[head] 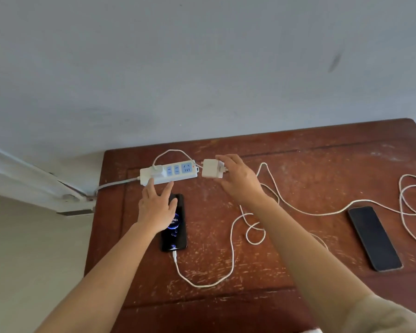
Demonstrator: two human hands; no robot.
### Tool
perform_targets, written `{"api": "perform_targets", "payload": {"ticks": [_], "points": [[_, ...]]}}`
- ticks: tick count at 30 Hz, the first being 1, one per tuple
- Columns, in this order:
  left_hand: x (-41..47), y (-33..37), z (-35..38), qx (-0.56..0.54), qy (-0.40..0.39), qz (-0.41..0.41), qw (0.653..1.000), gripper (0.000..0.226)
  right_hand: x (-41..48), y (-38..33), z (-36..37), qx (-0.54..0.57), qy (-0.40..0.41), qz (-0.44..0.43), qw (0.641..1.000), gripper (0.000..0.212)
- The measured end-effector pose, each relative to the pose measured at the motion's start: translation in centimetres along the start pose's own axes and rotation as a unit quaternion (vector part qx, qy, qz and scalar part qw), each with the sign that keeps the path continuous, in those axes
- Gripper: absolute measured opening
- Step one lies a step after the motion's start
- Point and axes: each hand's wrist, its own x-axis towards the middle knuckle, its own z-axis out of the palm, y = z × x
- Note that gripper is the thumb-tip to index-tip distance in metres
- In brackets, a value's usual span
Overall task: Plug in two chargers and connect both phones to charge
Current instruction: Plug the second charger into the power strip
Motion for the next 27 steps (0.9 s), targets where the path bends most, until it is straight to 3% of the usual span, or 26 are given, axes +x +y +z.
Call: {"api": "perform_targets", "payload": {"ticks": [8, 13, 20, 27], "points": [[3.6, -1.5, 0.9, -0.062, 0.001, -0.004, 0.998, 0.063, 3.3, -2.6, 4.0, -0.040, -0.071, 0.004, 0.997, 0.052], [3.9, -1.9, 2.1, 0.001, 0.022, 0.006, 1.000, 0.062, 5.0, -2.8, 4.8, -0.059, -0.097, 0.010, 0.993, 0.051], [3.9, -1.9, 2.6, 0.017, 0.036, 0.011, 0.999, 0.064, 7.0, -3.2, 4.6, -0.134, -0.145, -0.048, 0.979, 0.054], [4.0, -2.2, 2.4, 0.011, 0.040, 0.016, 0.999, 0.064, 8.7, -5.4, 6.2, -0.240, -0.190, -0.126, 0.944, 0.042]]}}
